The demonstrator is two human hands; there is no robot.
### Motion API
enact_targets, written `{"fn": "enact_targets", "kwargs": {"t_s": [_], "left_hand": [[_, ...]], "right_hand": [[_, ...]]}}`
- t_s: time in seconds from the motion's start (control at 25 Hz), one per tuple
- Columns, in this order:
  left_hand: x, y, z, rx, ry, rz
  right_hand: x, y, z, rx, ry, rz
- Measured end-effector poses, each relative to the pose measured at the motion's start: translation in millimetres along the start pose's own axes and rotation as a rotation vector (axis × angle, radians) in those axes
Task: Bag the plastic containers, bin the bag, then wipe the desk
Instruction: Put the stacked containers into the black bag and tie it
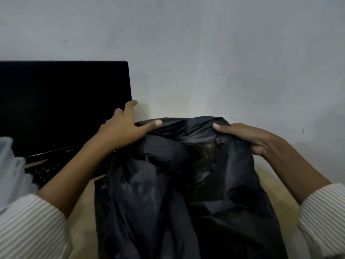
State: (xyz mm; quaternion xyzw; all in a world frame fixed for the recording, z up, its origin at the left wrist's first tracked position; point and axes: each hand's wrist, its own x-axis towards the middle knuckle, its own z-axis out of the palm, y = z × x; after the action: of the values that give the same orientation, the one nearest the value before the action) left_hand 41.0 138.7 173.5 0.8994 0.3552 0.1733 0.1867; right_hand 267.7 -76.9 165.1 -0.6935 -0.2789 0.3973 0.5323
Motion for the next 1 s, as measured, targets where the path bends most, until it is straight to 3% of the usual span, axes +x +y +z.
{"fn": "enact_targets", "kwargs": {"t_s": [0.16,0.24,0.36,0.52,0.56,0.64,0.72,0.76,0.88,1.0], "left_hand": [[-18,9,33,-0.043,-0.333,0.055],[-10,-4,34,-0.071,-0.341,0.106],[4,-25,17,0.038,-0.202,0.136],[-8,-20,15,0.493,0.044,0.058],[-17,-11,16,0.493,0.155,0.107],[-37,15,22,0.245,0.340,0.387],[-51,37,42,0.098,0.203,0.671],[-53,43,56,0.203,0.048,0.712],[-38,26,85,0.596,-0.304,0.522],[-23,4,82,0.566,-0.372,0.432]], "right_hand": [[8,7,6,0.119,0.036,-0.042],[8,9,1,0.150,0.050,-0.017],[4,12,-15,0.203,0.127,0.054],[9,19,-20,0.201,0.188,0.106],[11,18,-20,0.189,0.197,0.109],[13,15,-20,0.181,0.210,0.097],[10,9,-18,0.176,0.214,0.072],[7,5,-16,0.165,0.219,0.057],[-1,-1,-12,-0.003,0.278,0.009],[-10,2,-7,-0.632,0.626,-0.225]]}}
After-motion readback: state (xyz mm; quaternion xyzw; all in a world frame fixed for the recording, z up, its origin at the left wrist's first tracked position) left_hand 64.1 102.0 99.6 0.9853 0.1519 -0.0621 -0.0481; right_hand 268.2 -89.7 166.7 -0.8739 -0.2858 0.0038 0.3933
